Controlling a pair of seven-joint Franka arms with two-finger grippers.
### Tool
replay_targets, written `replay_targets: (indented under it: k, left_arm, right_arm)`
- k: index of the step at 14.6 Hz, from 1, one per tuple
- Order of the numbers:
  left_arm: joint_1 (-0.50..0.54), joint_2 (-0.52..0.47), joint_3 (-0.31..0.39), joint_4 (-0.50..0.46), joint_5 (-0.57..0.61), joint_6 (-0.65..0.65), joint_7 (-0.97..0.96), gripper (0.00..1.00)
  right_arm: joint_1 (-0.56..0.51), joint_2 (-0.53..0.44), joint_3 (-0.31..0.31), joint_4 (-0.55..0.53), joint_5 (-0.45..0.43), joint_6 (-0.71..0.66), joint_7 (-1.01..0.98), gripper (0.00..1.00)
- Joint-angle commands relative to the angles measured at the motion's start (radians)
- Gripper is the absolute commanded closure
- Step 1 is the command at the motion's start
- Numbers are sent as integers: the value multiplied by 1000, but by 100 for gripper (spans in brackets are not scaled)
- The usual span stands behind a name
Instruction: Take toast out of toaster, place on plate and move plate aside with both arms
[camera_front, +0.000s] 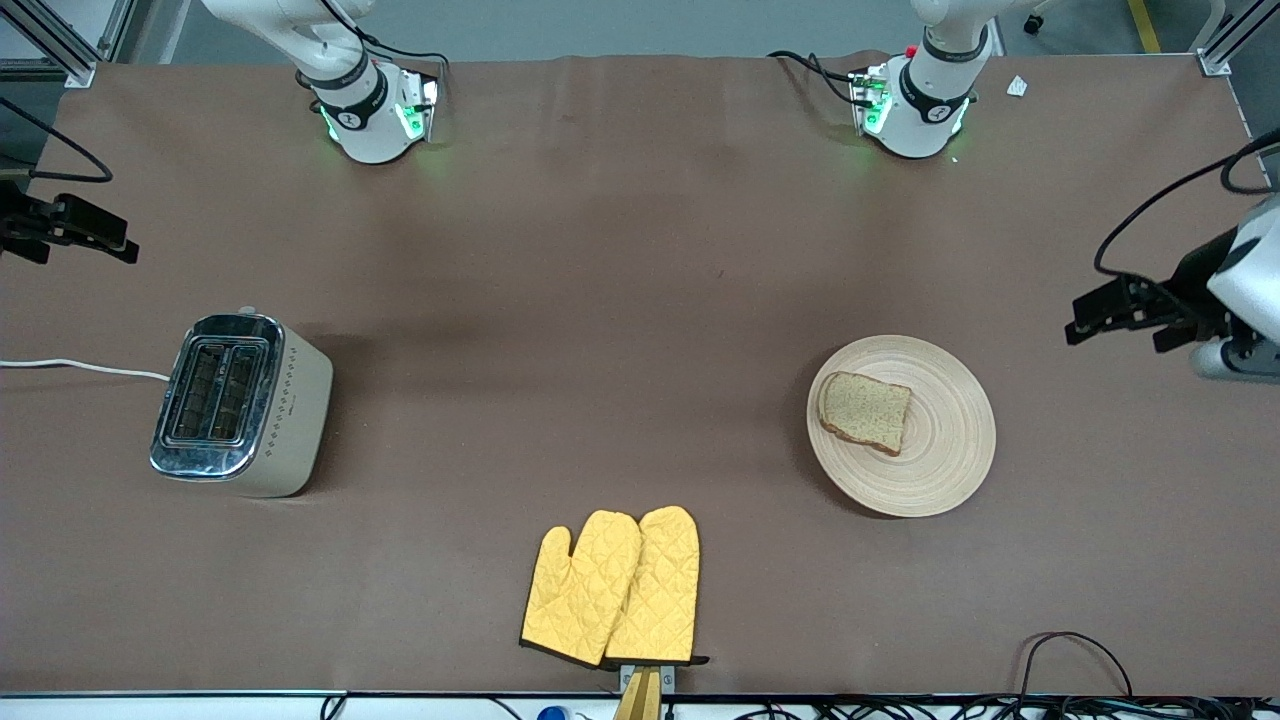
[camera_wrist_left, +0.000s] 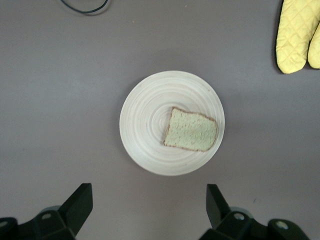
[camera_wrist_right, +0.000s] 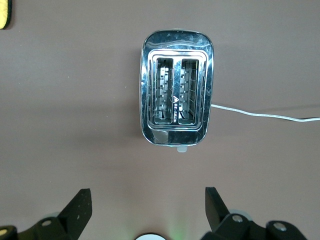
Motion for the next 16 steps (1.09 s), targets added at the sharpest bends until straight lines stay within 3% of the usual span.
replay_targets:
  k: [1, 7, 9, 11, 14, 16]
  left_arm:
    - [19, -61, -14, -34, 54, -36, 30, 0]
    - [62, -62, -11, -30, 47, -49, 99, 0]
    - [-26, -80, 26, -28, 54, -46, 93, 0]
    - [-172, -116, 186, -39, 37, -46, 90, 0]
    - [-290, -155, 312, -71, 22, -46, 93, 0]
    - [-435, -192, 465, -112, 17, -46, 94, 0]
  right_arm:
    - [-18, -4, 4, 3, 10, -3, -15, 0]
    - [-10, -2, 7, 63, -4, -12, -6, 0]
    - [-16, -2, 5, 91, 8, -15, -10, 0]
    - [-12, -2, 7, 97, 5, -19, 0, 0]
    - [-12, -4, 9, 95, 6, -58, 60, 0]
    - [-9, -2, 9, 98, 8, -54, 60, 0]
